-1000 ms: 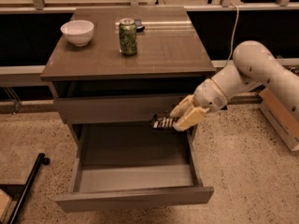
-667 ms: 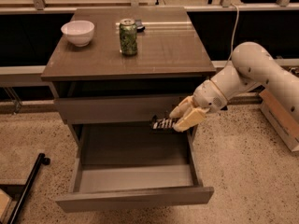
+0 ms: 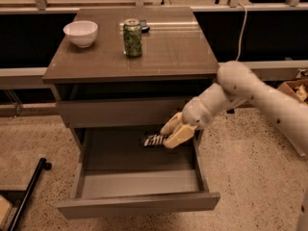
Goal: Place rxbar chocolate into middle drawer
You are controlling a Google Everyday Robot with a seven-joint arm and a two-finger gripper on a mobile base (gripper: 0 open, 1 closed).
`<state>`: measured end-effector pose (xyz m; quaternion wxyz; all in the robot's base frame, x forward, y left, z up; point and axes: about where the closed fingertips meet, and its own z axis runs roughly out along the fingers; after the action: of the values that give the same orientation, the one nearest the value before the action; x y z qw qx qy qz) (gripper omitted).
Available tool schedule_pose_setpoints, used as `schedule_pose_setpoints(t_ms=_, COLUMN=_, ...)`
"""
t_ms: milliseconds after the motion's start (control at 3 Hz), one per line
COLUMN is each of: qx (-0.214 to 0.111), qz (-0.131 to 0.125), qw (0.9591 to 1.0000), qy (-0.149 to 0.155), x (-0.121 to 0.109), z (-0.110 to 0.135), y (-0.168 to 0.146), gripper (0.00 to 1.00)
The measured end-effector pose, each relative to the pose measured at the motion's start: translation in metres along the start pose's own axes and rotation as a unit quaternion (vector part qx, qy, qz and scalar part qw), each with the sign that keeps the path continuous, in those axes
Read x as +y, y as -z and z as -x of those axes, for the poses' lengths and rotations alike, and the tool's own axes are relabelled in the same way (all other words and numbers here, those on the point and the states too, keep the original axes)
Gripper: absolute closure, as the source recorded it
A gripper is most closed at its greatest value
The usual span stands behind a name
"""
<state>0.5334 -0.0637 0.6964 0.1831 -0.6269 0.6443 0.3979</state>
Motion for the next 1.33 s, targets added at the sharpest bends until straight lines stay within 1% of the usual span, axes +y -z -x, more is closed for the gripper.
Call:
schedule_pose_setpoints(t_ms=333, qx=-0.008, qz=0.007, qw=0.9998, qy=-0.016, x=-0.008, z=-0.017, y=-0.054, gripper=1.0)
schedule_pose_setpoints(t_ms=667, qx=0.001, qz=0.023, qw=0.9987, qy=-0.045, x=-0.018, z=-0.045, y=-0.113, gripper=1.0)
schedule_pose_setpoints(t_ms=1000, qx=0.015, qz=0.022, qw=0.9965, qy=-0.079, x=-0.031, z=-0.075, y=-0.162, gripper=1.0)
schedule_pose_setpoints(t_ms=1333, qx=0.012, qz=-0.003, qw=0.9922, qy=-0.124, x=-0.053, z=-0.106, y=-0.184, gripper=1.0)
